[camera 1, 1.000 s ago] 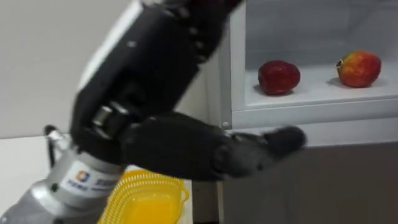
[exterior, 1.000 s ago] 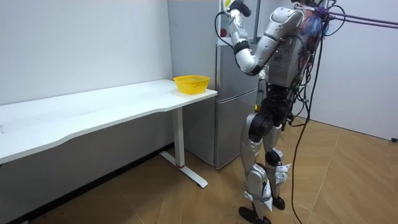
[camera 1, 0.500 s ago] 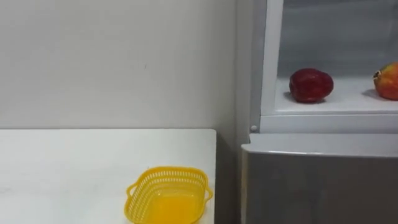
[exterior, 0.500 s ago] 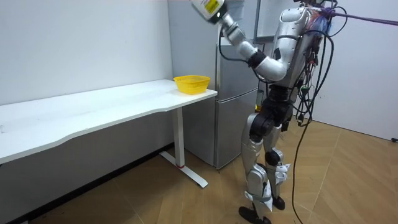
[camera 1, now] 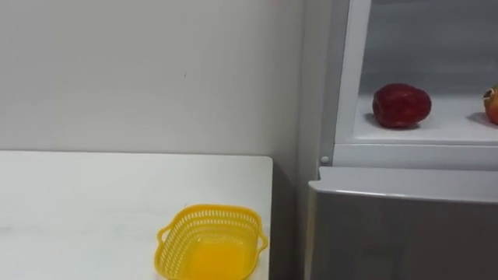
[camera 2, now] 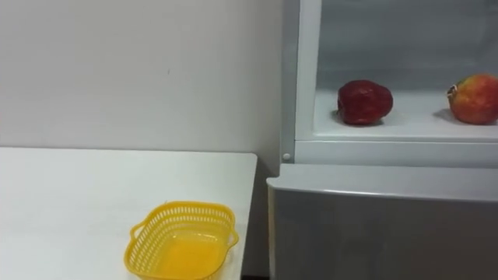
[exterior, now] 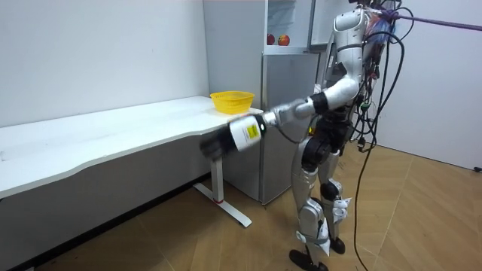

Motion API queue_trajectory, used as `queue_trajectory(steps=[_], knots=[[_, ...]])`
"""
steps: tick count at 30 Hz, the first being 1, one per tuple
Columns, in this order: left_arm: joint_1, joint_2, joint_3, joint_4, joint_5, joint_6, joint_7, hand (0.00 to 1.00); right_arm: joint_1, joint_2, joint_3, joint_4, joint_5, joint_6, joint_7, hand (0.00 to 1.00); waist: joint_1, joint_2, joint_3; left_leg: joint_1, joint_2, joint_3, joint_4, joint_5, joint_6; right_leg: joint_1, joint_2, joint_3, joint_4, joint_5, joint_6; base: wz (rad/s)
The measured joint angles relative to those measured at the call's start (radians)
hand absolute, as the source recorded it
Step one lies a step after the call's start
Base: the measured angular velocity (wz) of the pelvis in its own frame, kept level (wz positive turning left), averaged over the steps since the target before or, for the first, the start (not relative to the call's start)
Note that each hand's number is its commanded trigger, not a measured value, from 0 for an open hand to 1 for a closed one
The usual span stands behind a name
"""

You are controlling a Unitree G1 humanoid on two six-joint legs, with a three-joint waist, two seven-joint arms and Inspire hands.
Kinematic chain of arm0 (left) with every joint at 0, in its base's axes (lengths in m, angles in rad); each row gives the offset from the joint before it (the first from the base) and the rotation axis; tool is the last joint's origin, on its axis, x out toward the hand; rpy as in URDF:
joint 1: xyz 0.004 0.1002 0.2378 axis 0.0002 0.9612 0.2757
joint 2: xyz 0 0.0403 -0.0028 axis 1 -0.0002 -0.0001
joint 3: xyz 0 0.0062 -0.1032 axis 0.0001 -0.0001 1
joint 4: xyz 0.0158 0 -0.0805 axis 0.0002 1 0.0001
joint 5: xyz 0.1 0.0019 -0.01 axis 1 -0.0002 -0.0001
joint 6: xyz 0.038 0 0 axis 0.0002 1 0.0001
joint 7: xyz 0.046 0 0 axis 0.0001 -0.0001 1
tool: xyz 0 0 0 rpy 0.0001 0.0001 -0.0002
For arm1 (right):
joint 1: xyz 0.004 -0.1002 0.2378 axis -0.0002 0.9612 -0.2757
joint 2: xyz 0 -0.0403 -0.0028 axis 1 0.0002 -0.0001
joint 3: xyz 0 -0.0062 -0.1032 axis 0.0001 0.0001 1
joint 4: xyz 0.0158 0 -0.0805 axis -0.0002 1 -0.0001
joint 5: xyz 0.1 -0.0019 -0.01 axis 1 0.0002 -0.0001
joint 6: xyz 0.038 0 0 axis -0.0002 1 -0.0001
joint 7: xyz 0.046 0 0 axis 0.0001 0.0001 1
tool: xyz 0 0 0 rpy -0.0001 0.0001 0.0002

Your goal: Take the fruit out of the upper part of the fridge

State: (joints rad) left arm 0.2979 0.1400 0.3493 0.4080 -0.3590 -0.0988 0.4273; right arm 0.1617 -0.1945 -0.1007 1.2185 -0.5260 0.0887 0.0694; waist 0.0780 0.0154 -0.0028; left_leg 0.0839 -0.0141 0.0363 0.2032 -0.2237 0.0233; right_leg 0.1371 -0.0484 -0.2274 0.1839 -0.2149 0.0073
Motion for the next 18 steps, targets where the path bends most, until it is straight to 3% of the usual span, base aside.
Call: queue_trajectory(steps=[2,8,11,18], knots=[[-0.001,-0.008,-0.045,0.158,0.0,0.016,-0.036,0.0,0.003,0.008,0.001,0.004,0.001,0.001,0.0,0.0,-0.001,-0.004,0.0021,0.011,0.0,0.002,-0.002,0.0,0.0,0.002,0.001,-0.001,0.0,0.0,0.0,0.0],[-0.014,-0.01,-0.12,0.431,0.009,0.067,-0.142,0.0,-0.021,0.007,0.002,0.016,0.006,0.023,0.01,0.0,-0.016,-0.013,0.0045,0.015,0.0,0.002,-0.008,0.0,0.0,0.007,0.0,0.003,0.0,-0.001,0.001,0.0],[-0.021,-0.01,-0.132,0.53,0.039,0.087,-0.185,0.0,-0.024,0.006,0.008,0.021,0.01,0.023,0.013,0.0,-0.02,-0.013,0.0044,0.016,0.001,0.005,-0.008,0.0,0.0,0.006,0.0,0.005,0.001,-0.001,0.001,0.0],[-0.021,-0.01,-0.149,0.608,0.17,0.145,-0.251,0.0,-0.017,0.005,0.023,0.026,0.008,0.045,0.037,0.0,-0.026,-0.013,0.0045,0.015,0.0,0.004,-0.005,0.0,0.0,0.006,0.0,0.005,0.001,-0.001,0.001,0.0]])
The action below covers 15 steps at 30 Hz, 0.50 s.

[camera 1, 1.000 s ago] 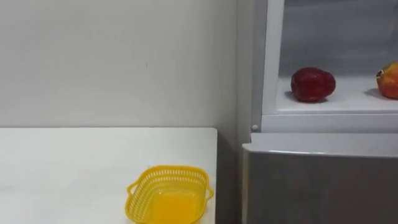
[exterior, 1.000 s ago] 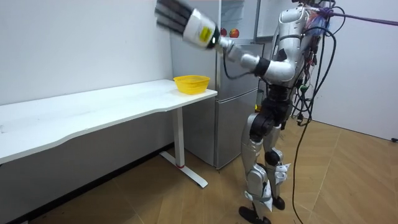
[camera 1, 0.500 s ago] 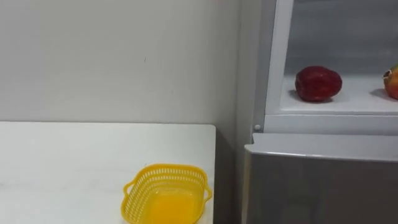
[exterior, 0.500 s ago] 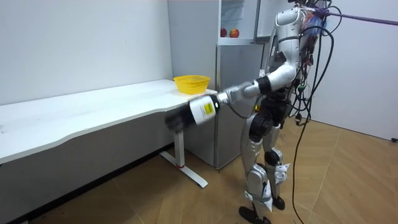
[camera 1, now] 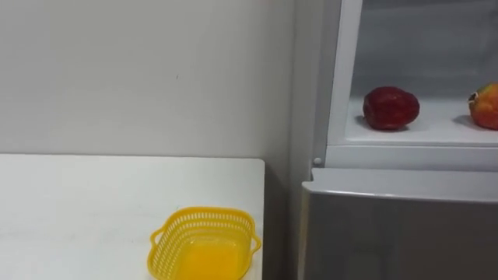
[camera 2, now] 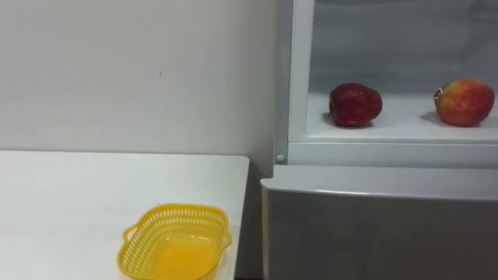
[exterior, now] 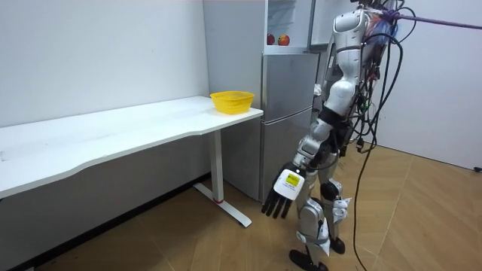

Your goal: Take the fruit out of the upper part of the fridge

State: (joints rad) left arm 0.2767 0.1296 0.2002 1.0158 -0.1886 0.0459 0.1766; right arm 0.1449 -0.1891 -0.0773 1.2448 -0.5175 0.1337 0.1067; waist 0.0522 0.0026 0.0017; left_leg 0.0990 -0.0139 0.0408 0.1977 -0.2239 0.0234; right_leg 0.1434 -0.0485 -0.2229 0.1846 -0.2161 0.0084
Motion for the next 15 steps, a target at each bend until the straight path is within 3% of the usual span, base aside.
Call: queue_trajectory(steps=[8,15], knots=[[-0.026,0.001,-0.121,0.005,0.313,0.03,-0.096,0.0,-0.004,0.019,0.041,0.004,0.005,0.001,0.001,0.0,-0.035,-0.016,0.0006,0.001,0.001,0.004,-0.001,0.0,0.0,0.0,0.001,0.006,-0.002,0.0,0.0,0.0],[-0.073,0.022,-0.217,0.0,0.437,0.043,-0.116,0.0,-0.006,0.049,0.059,-0.006,0.061,0.021,-0.02,0.0,-0.079,-0.02,0.0,-0.001,0.001,0.022,-0.009,0.0,0.0,-0.016,0.003,0.026,0.002,0.0,0.0,-0.09]])
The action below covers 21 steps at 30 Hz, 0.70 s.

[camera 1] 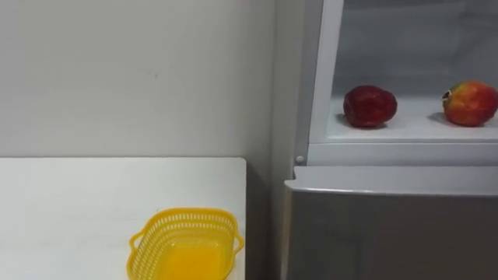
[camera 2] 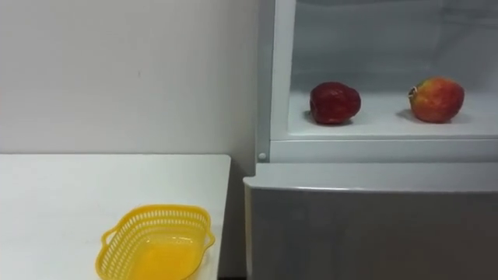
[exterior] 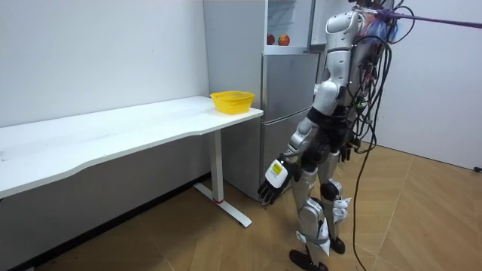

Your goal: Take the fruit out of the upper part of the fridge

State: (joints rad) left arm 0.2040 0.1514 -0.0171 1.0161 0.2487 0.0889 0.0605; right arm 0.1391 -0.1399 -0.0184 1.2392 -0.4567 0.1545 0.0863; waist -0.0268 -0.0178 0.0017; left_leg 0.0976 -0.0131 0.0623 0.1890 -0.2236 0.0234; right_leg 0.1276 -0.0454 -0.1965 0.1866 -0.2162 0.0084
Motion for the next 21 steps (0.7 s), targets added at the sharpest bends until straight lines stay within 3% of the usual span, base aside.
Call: queue_trajectory(steps=[6,13,15,18,21], knots=[[0.0,0.001,0.002,0.002,0.017,0.003,-0.002,0.0,-0.008,0.001,-0.029,-0.062,0.018,-0.006,-0.077,0.0,-0.018,0.002,0.0002,-0.003,0.001,0.03,-0.003,0.0,0.0,-0.013,0.003,0.028,0.004,0.001,0.001,-0.13],[0.022,0.001,0.003,0.006,0.052,0.001,-0.004,0.0,-0.029,0.002,-0.085,-0.172,0.206,-0.093,-0.215,0.0,-0.022,0.013,0.0009,0.002,0.009,0.046,-0.01,0.0,-0.001,-0.015,0.01,0.032,-0.001,0.004,-0.003,-0.03],[0.025,0.001,0.003,0.003,0.072,-0.001,-0.004,0.0,-0.031,0.003,-0.087,-0.207,0.251,-0.107,-0.252,0.0,-0.024,0.009,-0.0021,0.002,0.009,0.046,-0.013,0.0,-0.001,-0.015,0.011,0.04,0.0,0.004,-0.003,-0.06],[0.052,0.0,0.011,-0.024,0.1,-0.002,-0.016,0.0,-0.03,0.002,-0.121,-0.325,0.311,-0.12,-0.302,0.0,-0.027,0.01,0.0002,0.005,0.009,0.05,-0.017,0.0,-0.001,-0.019,0.012,0.052,-0.001,0.004,-0.004,-0.07],[0.053,0.0,0.014,-0.039,0.118,-0.013,-0.025,0.0,-0.027,0.005,-0.151,-0.456,0.331,-0.155,-0.346,0.0,-0.03,0.006,0.002,0.016,0.008,0.052,-0.017,0.0,-0.001,-0.016,0.012,0.057,-0.004,0.004,-0.003,-0.05]])
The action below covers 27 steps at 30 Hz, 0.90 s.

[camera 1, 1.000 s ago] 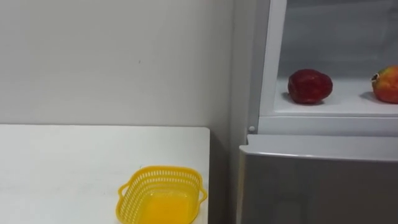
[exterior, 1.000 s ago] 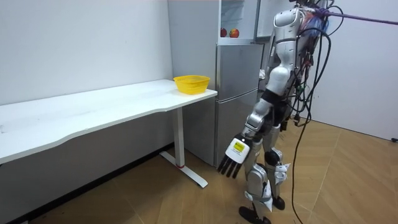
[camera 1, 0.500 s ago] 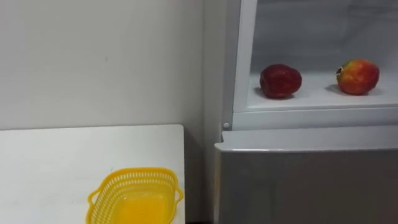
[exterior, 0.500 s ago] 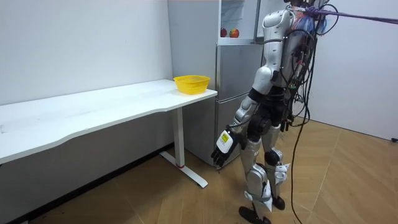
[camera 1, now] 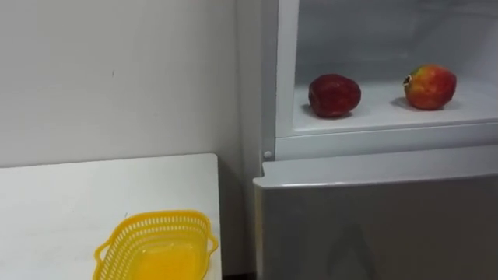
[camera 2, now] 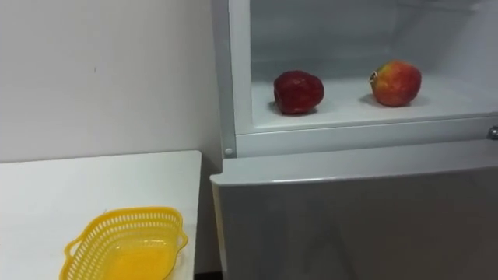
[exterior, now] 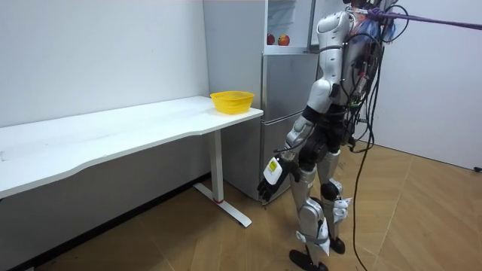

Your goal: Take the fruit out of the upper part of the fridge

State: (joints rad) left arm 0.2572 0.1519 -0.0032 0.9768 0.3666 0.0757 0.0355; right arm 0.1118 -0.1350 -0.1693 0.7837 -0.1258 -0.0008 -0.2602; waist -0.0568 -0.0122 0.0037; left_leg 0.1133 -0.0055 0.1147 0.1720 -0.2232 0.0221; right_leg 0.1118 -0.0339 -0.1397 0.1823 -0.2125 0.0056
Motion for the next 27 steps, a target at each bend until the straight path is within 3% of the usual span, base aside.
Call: queue_trajectory(steps=[4,10,14,18,23,27], knots=[[-0.027,-0.004,-0.001,0.003,-0.001,-0.026,0.003,0.0,0.031,0.012,-0.001,-0.265,-0.049,-0.066,-0.071,0.0,-0.02,0.003,-0.0006,-0.001,0.002,0.016,-0.003,0.0,0.0,-0.008,0.001,0.005,-0.011,0.001,0.001,-0.04],[-0.044,-0.005,-0.018,-0.012,-0.006,-0.05,0.005,0.0,0.186,0.028,0.04,-0.686,-0.235,-0.097,-0.141,0.0,-0.025,0.027,-0.0124,-0.016,0.004,0.04,-0.007,0.0,0.0,-0.03,0.005,0.03,-0.002,0.003,0.0,-0.15],[-0.047,-0.002,-0.043,-0.004,-0.019,-0.082,0.023,0.0,0.205,0.027,0.067,-0.884,-0.273,-0.129,-0.174,0.0,-0.026,0.036,-0.0111,-0.014,0.008,0.07,-0.008,0.0,0.0,-0.043,0.008,0.056,0.006,0.007,0.0,-0.22],[-0.051,-0.001,-0.057,-0.002,-0.033,-0.089,0.021,0.0,0.203,0.027,0.075,-1.002,-0.307,-0.153,-0.203,0.0,-0.022,0.044,-0.0089,-0.01,0.009,0.091,-0.008,0.0,0.0,-0.044,0.01,0.063,0.005,0.009,0.0,-0.08],[-0.094,0.017,-0.114,0.078,-0.079,-0.111,0.016,0.0,0.198,-0.001,0.187,-1.118,-0.387,-0.165,-0.249,0.0,-0.014,0.055,-0.0021,-0.016,0.016,0.091,-0.013,0.0,0.0,-0.048,0.018,0.067,0.008,0.017,-0.002,-0.01],[-0.104,0.019,-0.135,0.105,-0.082,-0.115,0.015,0.0,0.181,-0.028,0.226,-1.157,-0.415,-0.185,-0.256,0.0,0.001,0.049,-0.0019,-0.017,0.016,0.091,-0.021,0.0,-0.001,-0.061,0.02,0.073,0.02,0.02,-0.003,-0.05]])
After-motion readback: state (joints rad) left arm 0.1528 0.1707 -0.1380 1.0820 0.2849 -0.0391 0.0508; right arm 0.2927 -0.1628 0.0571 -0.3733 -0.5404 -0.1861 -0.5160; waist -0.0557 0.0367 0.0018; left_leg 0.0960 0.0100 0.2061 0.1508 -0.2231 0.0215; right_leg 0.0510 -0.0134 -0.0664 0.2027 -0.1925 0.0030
